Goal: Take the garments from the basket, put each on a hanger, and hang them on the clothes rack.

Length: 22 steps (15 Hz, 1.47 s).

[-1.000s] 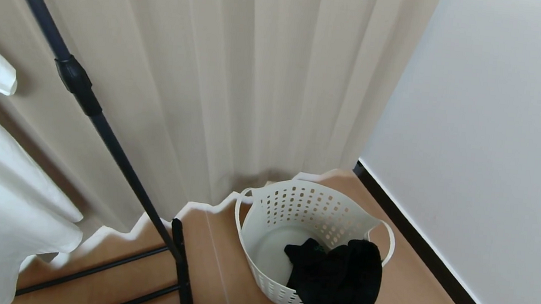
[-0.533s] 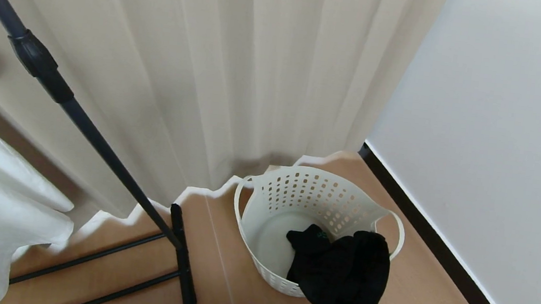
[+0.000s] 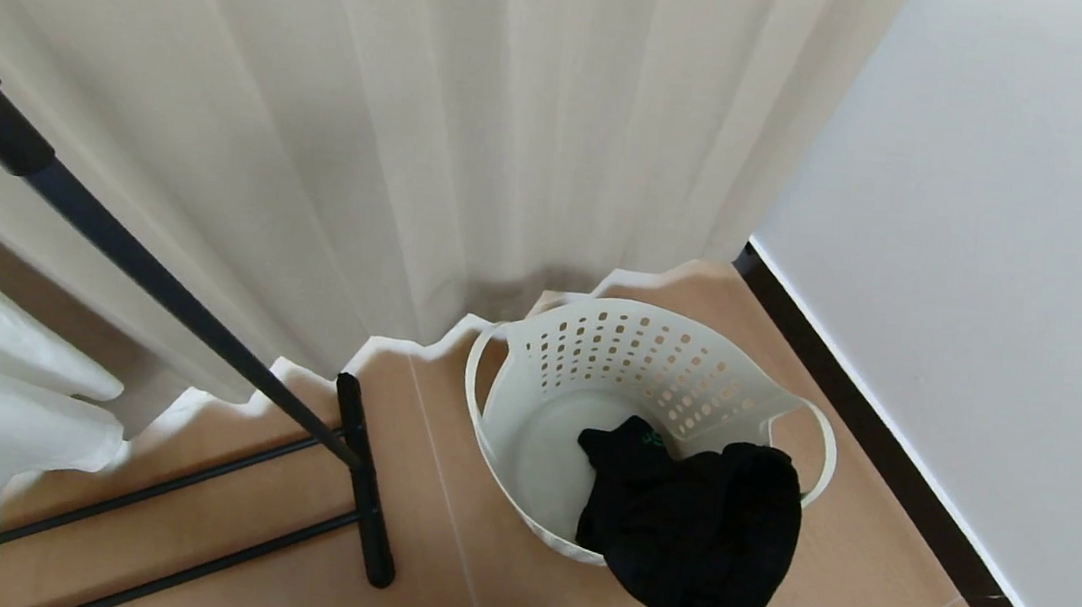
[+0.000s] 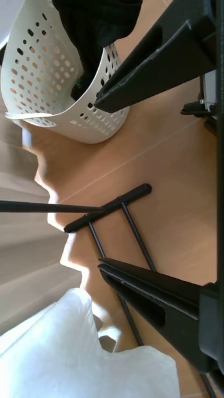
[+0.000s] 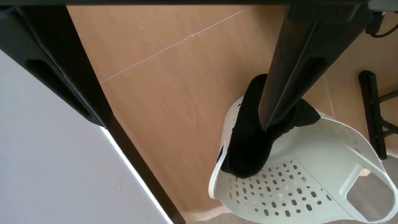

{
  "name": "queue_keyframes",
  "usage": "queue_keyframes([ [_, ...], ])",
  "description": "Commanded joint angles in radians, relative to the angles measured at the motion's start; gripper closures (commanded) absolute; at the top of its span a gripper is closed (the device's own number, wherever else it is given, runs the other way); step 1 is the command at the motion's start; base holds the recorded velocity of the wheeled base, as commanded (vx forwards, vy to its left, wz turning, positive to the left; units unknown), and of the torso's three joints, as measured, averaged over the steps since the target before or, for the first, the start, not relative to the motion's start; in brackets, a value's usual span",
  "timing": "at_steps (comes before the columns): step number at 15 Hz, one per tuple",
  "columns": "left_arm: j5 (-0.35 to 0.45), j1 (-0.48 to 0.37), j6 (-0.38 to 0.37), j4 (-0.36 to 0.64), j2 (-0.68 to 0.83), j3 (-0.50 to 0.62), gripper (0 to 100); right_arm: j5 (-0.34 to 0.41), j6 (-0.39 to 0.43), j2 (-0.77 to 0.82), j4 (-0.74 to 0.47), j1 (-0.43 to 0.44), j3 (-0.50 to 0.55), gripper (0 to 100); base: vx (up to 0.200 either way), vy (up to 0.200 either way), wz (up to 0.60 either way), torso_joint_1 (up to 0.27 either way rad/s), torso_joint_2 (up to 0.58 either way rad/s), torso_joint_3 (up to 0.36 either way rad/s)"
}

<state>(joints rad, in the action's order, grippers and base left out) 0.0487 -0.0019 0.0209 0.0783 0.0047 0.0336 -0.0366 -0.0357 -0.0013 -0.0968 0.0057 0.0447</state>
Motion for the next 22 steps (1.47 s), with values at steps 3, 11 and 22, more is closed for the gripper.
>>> queue_keyframes([
  [3,0.000,0.000,0.001,0.000,0.001,-0.001,0,0.000,0.000,0.001,0.000,0.000,0.000,0,0.000,0.000,0.00,0.002,0.01,-0.196],
  [11,0.000,0.000,0.001,0.000,0.001,0.000,0,-0.002,0.002,0.001,0.000,0.000,0.000,0,0.000,0.000,0.00,0.002,0.00,-0.196],
  [22,0.000,0.000,0.002,-0.002,0.001,-0.001,0,0.150,0.112,0.708,0.097,0.189,0.181,0,0.000,0.000,0.00,0.000,0.00,-0.057],
])
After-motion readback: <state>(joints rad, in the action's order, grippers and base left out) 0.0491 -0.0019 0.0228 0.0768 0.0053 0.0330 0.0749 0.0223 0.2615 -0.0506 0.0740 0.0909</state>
